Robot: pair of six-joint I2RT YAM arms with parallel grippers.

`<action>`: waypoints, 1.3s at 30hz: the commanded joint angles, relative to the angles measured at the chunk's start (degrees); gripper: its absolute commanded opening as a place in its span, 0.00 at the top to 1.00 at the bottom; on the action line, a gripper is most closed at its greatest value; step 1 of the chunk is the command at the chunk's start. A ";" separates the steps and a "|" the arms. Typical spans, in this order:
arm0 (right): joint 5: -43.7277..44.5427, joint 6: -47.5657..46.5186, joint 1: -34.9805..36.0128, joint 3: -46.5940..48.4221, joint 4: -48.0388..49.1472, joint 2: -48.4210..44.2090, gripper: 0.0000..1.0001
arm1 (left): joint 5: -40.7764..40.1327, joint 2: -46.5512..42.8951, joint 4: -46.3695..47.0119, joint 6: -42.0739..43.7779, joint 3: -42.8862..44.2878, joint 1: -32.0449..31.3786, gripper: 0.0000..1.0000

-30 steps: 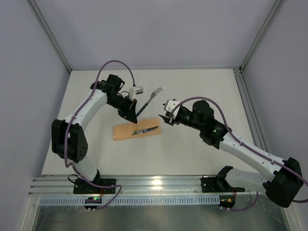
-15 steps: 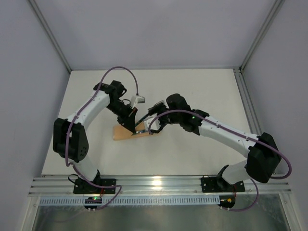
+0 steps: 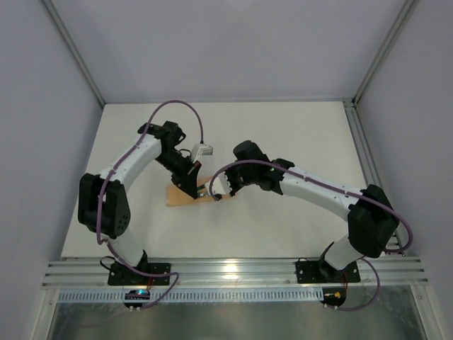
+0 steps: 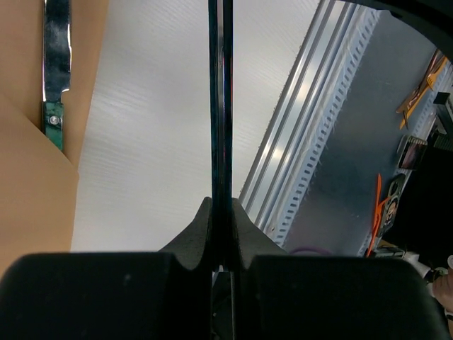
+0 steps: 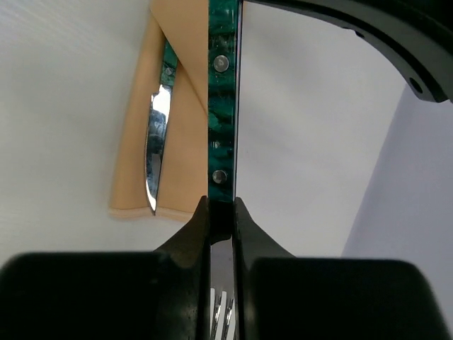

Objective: Fold the napkin into a case and place the utensils inside
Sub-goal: Pass from the left arm to the right, then move the fork to the center of the board.

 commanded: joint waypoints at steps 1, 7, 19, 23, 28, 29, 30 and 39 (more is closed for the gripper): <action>2.39 4.68 -0.05 2.97 1.61 0.56 0.96 | 2.34 -0.06 -1.70 1.81 -0.29 -0.29 1.00; 4.58 6.71 -0.31 3.93 -3.38 2.49 0.96 | -0.30 0.02 2.77 -2.67 -0.11 0.50 0.66; 5.46 10.93 -5.15 14.39 -19.21 16.99 0.96 | -16.27 0.72 17.80 -17.17 -5.72 16.67 0.58; 6.17 13.38 -5.58 17.29 -19.39 19.54 0.96 | -20.94 1.25 21.58 -17.35 -9.24 16.94 0.58; 4.15 15.58 -7.08 18.97 -20.89 20.17 0.96 | -19.81 0.73 23.08 -16.92 -10.57 17.03 0.59; 3.45 15.76 -7.43 18.97 -21.06 20.08 0.96 | -19.38 0.38 23.08 -16.57 -10.48 16.94 0.59; 2.14 15.76 -8.30 19.84 -22.37 20.08 0.96 | -19.37 0.29 22.99 -16.39 -10.22 16.94 0.59; -3.50 16.11 -9.81 27.24 -32.84 24.21 0.96 | -15.16 -2.43 20.36 -14.02 -8.55 16.59 0.59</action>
